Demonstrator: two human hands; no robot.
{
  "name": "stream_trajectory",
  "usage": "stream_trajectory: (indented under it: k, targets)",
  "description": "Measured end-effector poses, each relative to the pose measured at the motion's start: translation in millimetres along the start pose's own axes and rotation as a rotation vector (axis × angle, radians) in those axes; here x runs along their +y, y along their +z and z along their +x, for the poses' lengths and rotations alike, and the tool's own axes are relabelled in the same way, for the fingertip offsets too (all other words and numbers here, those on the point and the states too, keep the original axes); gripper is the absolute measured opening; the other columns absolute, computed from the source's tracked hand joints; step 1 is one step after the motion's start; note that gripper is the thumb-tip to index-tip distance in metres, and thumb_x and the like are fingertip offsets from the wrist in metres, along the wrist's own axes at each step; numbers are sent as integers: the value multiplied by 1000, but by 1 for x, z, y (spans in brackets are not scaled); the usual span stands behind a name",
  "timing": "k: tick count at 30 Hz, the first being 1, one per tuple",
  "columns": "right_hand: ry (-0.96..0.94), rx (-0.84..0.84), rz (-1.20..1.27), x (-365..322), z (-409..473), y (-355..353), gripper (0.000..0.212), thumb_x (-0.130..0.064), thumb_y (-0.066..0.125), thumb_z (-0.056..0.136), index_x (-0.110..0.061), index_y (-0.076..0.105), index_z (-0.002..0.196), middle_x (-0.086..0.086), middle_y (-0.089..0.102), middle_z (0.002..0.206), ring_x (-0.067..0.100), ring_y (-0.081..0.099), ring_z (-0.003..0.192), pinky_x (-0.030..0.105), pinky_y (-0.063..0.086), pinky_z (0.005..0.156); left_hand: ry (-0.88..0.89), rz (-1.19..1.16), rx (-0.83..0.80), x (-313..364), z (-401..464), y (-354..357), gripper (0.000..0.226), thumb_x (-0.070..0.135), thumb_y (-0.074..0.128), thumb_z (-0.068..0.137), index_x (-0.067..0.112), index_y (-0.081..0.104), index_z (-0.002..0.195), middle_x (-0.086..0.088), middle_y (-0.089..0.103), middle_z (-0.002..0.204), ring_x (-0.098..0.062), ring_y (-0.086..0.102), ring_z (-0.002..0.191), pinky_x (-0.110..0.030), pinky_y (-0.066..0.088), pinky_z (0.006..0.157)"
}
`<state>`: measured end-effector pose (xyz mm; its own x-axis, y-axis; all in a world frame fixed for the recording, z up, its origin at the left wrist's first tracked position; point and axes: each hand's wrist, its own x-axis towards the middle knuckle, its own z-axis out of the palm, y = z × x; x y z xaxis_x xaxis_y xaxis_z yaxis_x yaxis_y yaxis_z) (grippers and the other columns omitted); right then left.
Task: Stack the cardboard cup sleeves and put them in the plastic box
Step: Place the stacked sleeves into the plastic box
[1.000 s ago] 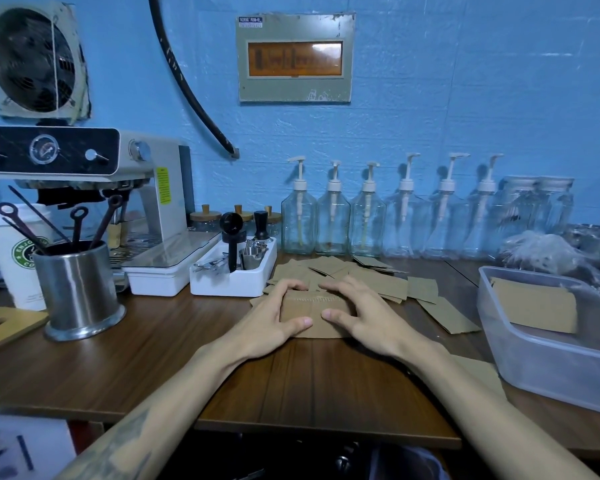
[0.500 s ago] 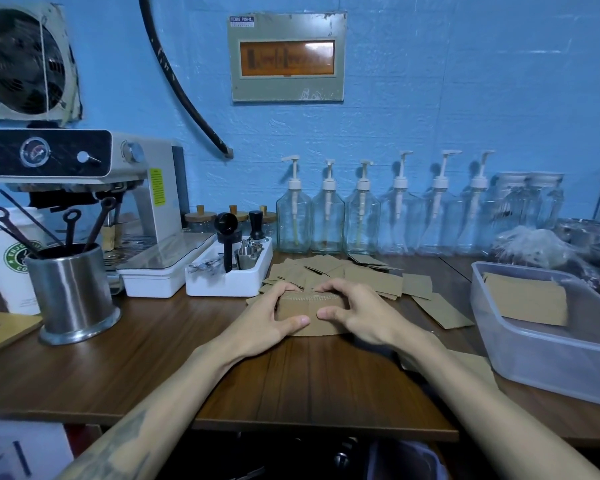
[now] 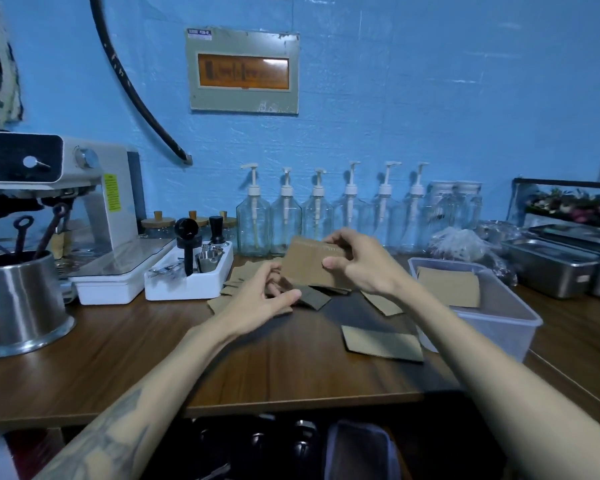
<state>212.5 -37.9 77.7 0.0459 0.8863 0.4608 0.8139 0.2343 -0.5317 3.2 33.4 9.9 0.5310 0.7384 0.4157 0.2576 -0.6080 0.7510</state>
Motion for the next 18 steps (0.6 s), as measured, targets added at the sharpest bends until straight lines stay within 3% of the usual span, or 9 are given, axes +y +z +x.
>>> stream_trajectory:
  k: [4,7,10,15,18]
  targets:
    - [70,116,-6,19,-17,-49,22,-24,69,87,-25,58,106,-2,67,102,19,62,97,37,50,87,66,-5,-8,31,25,37,36,34,63,94,23,49,124,4,61,110,-9,56,90,-15,47,73]
    - [158,163,-9,44,-34,-81,23,-18,68,89,-20,57,109,-1,66,103,17,61,95,29,45,79,86,-70,-15,44,42,72,23,24,62,96,15,57,117,-2,61,106,-9,53,86,-10,44,75]
    - [256,222,-38,71,-48,-105,23,-16,68,89,-14,57,109,2,65,104,18,59,92,26,43,75,84,-123,-63,48,60,104,12,23,62,96,17,60,106,-3,61,103,-11,54,88,-15,44,78]
    - [436,273,-233,112,-63,-127,22,-24,71,85,-17,55,98,4,65,102,22,58,94,32,44,79,6,-109,-154,51,85,146,31,42,60,95,19,59,116,1,62,111,-12,59,103,-29,47,94]
    - [500,228,-322,128,-63,-130,25,-30,70,83,-18,55,100,4,66,104,25,60,98,36,48,84,-35,-156,-172,59,97,165,42,51,58,93,21,57,122,2,61,117,-10,57,108,-27,45,95]
